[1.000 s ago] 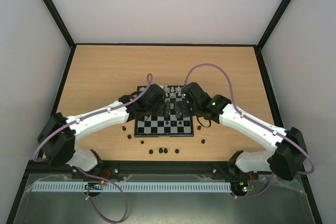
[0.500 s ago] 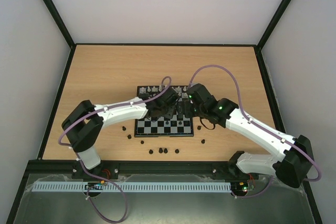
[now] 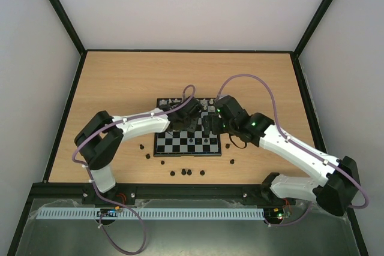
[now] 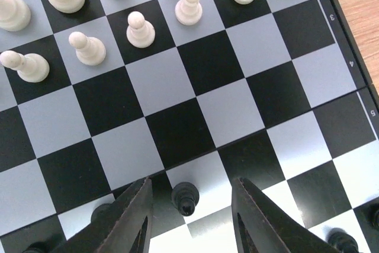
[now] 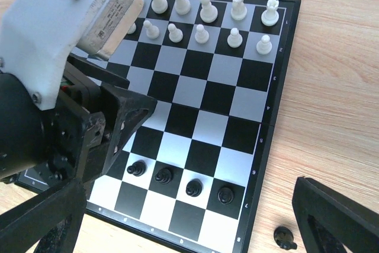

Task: Set up the chess pieces on the board
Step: Pick up the chess piece from the chessboard, then place the chess piece on the chessboard, then pick up the chess piece from the chessboard.

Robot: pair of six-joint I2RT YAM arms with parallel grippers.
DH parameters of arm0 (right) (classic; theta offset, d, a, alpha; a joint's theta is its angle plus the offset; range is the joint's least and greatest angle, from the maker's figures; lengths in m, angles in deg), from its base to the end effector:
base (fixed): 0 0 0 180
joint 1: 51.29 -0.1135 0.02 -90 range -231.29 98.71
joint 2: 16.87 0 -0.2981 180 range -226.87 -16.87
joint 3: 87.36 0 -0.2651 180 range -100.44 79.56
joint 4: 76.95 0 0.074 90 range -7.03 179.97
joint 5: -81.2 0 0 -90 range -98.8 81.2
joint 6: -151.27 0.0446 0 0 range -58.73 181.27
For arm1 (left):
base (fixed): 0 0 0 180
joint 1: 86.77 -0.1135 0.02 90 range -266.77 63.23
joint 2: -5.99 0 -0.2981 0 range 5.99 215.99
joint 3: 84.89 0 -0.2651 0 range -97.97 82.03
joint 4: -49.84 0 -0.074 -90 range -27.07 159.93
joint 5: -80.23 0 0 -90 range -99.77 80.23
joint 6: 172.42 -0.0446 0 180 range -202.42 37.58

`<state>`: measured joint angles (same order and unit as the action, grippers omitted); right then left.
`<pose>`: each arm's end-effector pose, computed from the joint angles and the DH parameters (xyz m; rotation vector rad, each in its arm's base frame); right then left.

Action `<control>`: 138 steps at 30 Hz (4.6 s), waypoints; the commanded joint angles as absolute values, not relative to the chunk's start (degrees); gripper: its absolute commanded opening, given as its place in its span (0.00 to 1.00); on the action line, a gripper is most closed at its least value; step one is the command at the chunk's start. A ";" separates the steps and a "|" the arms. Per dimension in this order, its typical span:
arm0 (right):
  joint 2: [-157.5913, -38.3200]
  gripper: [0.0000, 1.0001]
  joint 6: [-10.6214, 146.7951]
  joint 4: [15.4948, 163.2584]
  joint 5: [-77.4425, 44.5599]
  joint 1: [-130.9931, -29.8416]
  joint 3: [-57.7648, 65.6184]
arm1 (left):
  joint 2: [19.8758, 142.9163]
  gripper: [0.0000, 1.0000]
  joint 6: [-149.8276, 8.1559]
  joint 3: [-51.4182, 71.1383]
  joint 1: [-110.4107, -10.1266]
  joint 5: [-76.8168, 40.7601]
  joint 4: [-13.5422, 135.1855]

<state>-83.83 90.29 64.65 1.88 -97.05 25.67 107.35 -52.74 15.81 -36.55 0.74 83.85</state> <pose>0.1879 0.1811 0.3147 -0.2292 2.2634 0.4985 0.2559 -0.2947 0.2084 0.3850 2.5269 -0.3204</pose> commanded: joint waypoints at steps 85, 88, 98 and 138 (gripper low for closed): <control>-82.92 0.94 91.16 65.04 2.95 -96.81 27.07 | 98.89 0.15 -45.60 30.52 -31.40 -0.72 80.16; -82.96 0.94 91.22 65.01 2.85 -96.78 27.08 | 98.74 0.16 -45.56 30.42 -31.38 -0.60 80.43; -83.07 0.94 91.24 65.10 2.66 -96.78 27.38 | 97.24 0.33 -45.50 29.90 -31.37 1.95 81.17; -79.98 0.99 94.20 72.80 -8.32 -96.76 34.88 | 88.84 0.99 -45.01 24.25 -34.65 13.07 83.09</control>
